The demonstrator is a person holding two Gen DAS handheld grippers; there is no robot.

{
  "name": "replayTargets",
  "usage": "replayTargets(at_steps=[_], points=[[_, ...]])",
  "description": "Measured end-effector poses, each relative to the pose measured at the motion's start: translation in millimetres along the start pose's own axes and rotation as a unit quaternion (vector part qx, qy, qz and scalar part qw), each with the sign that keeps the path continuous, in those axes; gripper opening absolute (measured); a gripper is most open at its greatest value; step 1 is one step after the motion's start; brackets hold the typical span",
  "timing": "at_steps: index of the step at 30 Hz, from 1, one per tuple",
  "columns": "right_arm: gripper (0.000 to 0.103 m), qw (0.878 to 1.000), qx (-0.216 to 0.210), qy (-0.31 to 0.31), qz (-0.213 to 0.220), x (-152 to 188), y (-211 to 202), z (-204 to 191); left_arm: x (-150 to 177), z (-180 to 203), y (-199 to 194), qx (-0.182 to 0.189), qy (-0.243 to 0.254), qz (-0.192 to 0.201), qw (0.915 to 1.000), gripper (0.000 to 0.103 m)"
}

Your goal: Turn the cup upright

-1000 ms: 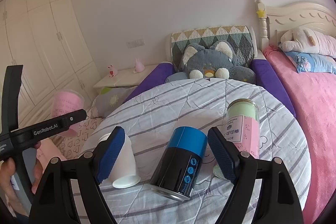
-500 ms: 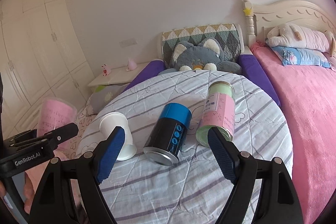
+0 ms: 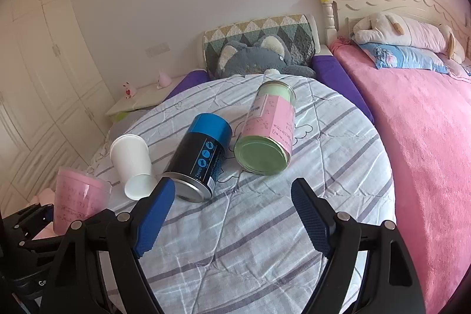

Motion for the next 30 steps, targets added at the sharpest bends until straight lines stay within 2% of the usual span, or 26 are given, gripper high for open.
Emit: replayTargets(at_steps=[19, 23, 27, 30], points=[[0.082, 0.999, -0.001, 0.018, -0.032, 6.0, 30.2, 21.3, 6.7, 23.2, 54.9, 0.009, 0.017, -0.068, 0.9975, 0.066], [0.082, 0.999, 0.000, 0.020, -0.039, 7.4, 34.7, 21.5, 5.7, 21.7, 59.0, 0.016, 0.010, -0.075, 0.9970, 0.084], [0.082, 0.999, 0.001, 0.020, -0.039, 6.6, 34.8, 20.3, 3.0, 16.3, 55.0, 0.022, 0.006, -0.064, 0.9977, 0.094], [0.082, 0.999, 0.002, 0.018, -0.035, 5.5, 31.5, 16.9, 3.7, 12.7, 51.3, 0.028, 0.006, -0.062, 0.9977, 0.094]])
Point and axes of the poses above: each gripper's, at about its wrist camera, not at the fingertips, and y roughly the way its jaws point, z to its right, x to its underside, the point moved 4 cm from there along y, roughly the way its jaws point, and after that the axes turned 14 degrees about -x, right-handed, at the moved point
